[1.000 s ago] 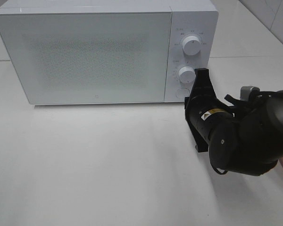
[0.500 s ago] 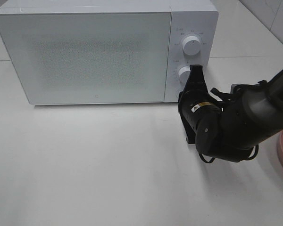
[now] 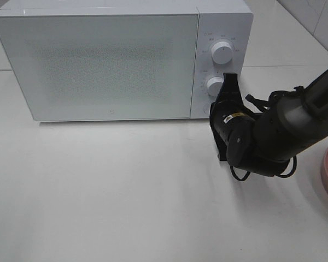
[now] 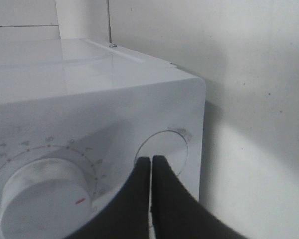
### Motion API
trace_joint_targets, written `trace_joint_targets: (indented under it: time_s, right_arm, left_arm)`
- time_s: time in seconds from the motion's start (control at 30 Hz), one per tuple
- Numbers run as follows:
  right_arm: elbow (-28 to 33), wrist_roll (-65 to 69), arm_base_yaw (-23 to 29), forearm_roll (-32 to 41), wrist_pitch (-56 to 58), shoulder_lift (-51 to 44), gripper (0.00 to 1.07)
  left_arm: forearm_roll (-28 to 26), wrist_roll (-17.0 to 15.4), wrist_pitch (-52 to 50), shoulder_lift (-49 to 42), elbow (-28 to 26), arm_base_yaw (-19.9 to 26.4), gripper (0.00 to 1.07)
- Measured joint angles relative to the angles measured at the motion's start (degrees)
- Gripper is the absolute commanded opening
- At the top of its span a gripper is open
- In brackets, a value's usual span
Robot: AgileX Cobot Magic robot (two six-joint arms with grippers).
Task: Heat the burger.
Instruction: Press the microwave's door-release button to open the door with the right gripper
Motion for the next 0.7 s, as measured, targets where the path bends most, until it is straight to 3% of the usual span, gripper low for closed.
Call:
trace_joint_targets:
  time_s: [0.7]
  right_arm:
    - [-3.44, 0.0, -0.92, -1.38, 1.32, 3.38, 0.0]
  left_arm:
    - [0.0, 0.0, 0.0, 0.0, 0.0, 0.0, 1.0]
